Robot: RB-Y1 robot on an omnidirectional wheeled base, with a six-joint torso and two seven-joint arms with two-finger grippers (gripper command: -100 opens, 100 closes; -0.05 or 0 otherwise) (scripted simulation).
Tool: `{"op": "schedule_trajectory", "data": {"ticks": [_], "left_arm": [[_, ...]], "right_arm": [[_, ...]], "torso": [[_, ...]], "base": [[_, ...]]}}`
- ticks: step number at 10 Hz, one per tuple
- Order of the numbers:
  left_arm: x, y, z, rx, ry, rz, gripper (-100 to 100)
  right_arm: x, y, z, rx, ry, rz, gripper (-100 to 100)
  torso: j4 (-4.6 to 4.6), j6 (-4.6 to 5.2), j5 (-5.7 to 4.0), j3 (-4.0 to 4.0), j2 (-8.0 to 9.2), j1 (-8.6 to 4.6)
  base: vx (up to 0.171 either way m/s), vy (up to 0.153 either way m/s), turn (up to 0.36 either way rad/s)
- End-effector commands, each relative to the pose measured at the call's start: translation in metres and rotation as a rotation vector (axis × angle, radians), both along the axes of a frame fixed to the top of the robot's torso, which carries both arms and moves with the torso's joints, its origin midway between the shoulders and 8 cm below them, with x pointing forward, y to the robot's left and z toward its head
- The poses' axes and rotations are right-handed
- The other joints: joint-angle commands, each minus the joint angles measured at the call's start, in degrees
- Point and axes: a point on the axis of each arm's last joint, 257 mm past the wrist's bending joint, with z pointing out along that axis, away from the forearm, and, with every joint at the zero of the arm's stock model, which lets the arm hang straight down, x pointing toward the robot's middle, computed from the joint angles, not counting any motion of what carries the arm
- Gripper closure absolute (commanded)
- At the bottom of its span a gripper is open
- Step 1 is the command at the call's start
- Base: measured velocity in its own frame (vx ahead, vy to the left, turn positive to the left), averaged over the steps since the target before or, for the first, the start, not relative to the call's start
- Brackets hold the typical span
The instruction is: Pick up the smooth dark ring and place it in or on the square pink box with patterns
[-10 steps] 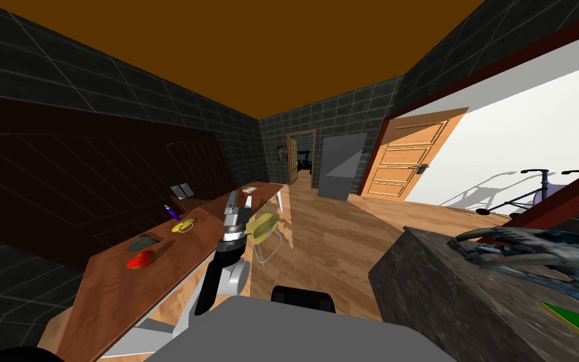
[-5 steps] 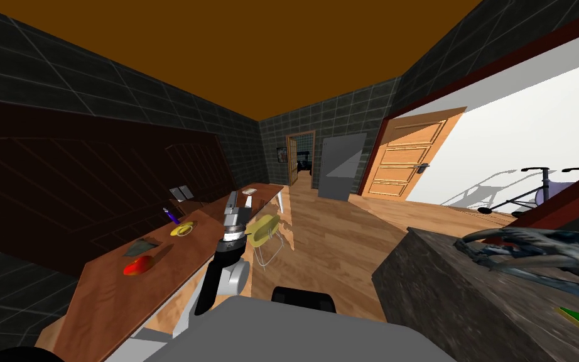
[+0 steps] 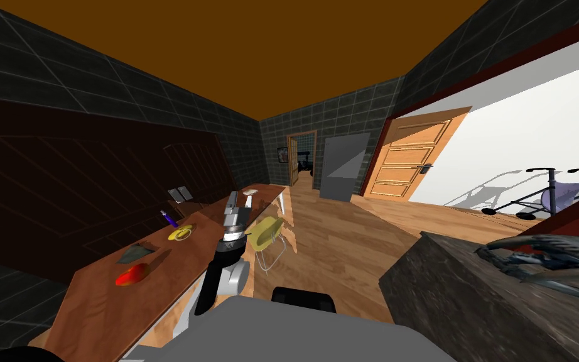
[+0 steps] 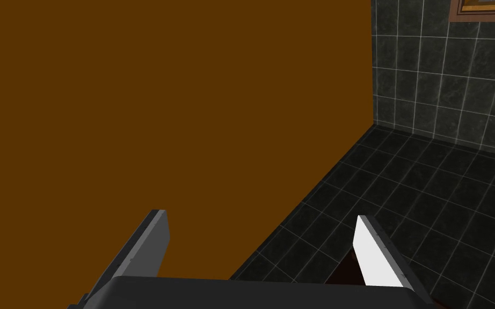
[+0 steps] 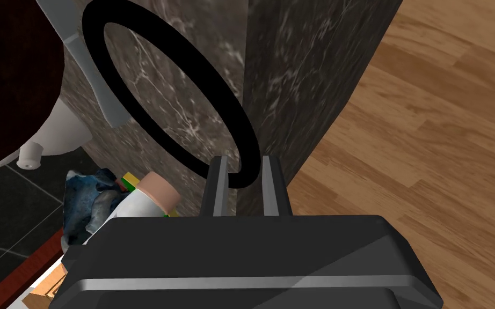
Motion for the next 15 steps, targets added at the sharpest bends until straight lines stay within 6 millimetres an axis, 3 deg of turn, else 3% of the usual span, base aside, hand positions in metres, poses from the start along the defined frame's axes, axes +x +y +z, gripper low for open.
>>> {"op": "schedule_trajectory", "data": {"ticks": [1,10,15], "left_arm": [[0.0,0.0,0.0,0.0,0.0,0.0,0],[0.0,0.0,0.0,0.0,0.0,0.0,0],[0.0,0.0,0.0,0.0,0.0,0.0,0]], "right_arm": [[-0.014,-0.013,0.012,0.001,0.027,-0.004,100],[-0.044,-0.061,0.064,0.006,0.137,-0.024,100],[-0.05,-0.089,0.098,0.0,0.145,-0.07,100]], "torso": [[0.0,0.0,0.0,0.0,0.0,0.0],[0.0,-0.03,-0.06,0.01,0.03,-0.19],[0.06,-0.06,-0.15,0.18,0.33,-0.66]], "base": [[0.069,0.098,0.001],[0.052,0.068,-0.005],[-0.022,-0.028,0.042]]}}
